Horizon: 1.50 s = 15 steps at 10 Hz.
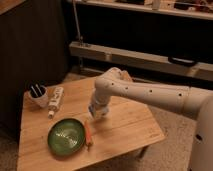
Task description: Place the white sponge in the ceramic bowl
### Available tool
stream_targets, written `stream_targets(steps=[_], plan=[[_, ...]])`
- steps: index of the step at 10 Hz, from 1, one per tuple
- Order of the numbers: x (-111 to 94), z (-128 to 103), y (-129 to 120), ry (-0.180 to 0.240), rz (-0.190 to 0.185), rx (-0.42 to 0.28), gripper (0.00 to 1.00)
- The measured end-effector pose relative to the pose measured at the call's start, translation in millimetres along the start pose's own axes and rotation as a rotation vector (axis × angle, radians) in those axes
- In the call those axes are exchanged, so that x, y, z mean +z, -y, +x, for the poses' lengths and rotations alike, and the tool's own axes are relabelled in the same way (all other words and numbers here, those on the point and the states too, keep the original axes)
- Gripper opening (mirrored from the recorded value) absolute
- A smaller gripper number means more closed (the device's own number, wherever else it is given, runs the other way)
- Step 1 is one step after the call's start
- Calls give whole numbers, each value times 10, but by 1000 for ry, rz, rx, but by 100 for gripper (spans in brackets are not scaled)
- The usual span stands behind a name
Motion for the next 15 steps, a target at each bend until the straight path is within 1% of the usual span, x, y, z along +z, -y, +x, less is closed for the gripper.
stream_targets(steps=[1, 2, 3, 4, 5, 8, 9, 10, 11, 12, 13, 14, 15], plan=[[18, 129, 82, -22, 16, -19, 58], [61, 321, 205, -54, 40, -49, 58], [78, 467, 318, -64, 58, -78, 58], [86, 561, 389, -68, 72, -97, 58], [101, 708, 453, -77, 95, -137, 58], [79, 783, 469, -90, 115, -174, 58], [77, 909, 519, -103, 133, -204, 58], [80, 1005, 575, -113, 144, -220, 58], [83, 1143, 675, -128, 161, -241, 58], [83, 1314, 796, -148, 187, -265, 58], [92, 1436, 882, -162, 210, -286, 58], [98, 1534, 934, -171, 225, -305, 60], [127, 1613, 988, -163, 244, -329, 69]])
